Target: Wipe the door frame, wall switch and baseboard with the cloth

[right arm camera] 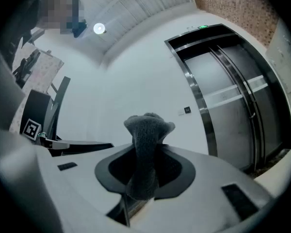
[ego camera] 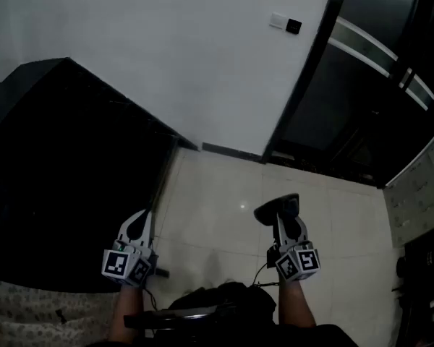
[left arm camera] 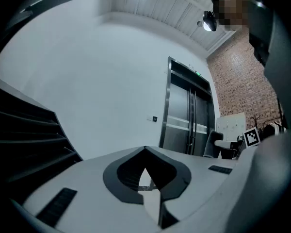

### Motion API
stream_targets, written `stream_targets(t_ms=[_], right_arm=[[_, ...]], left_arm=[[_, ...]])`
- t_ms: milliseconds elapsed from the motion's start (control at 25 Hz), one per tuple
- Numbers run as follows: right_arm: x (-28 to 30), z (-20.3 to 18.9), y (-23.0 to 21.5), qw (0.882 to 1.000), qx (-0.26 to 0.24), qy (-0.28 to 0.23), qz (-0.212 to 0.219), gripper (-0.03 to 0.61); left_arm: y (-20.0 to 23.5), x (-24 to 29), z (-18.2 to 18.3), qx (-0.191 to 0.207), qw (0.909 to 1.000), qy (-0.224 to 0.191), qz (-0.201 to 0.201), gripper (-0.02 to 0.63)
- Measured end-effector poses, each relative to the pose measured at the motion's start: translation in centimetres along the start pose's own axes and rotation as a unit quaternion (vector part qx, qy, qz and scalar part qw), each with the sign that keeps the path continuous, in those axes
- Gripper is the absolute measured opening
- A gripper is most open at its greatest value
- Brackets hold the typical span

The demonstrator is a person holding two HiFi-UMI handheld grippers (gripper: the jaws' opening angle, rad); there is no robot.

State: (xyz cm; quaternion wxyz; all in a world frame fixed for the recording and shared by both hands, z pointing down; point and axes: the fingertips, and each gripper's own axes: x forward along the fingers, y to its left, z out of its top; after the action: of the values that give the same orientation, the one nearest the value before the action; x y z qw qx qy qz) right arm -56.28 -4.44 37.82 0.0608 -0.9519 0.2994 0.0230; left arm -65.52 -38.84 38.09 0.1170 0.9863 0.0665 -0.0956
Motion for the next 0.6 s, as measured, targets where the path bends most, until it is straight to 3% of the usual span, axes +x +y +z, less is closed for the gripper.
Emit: stream_targets(t_ms=[280,480,600], right_arm=[[2.1,-1.0,-2.7,1.0,0.01,-0.006,0.006,0.092],[5.4,-0.6,-10.2,1.0,0.017,-0.023,-0.002,0.092],[7.5,0.1,-15.8,0.999,0.022,-0.025,-0.007,0.092]], left_arm=[[-0.8,3.2,-2.7,-0.008,0.9997,0.02,-0.014,0.002],[-4.1,10.8,-4.1,0.023,0.9989,0.027,-0.029,0.002],[-6.3,16.3,-4.4,-0.009,0.9993,0.015,-0.032,0.002]])
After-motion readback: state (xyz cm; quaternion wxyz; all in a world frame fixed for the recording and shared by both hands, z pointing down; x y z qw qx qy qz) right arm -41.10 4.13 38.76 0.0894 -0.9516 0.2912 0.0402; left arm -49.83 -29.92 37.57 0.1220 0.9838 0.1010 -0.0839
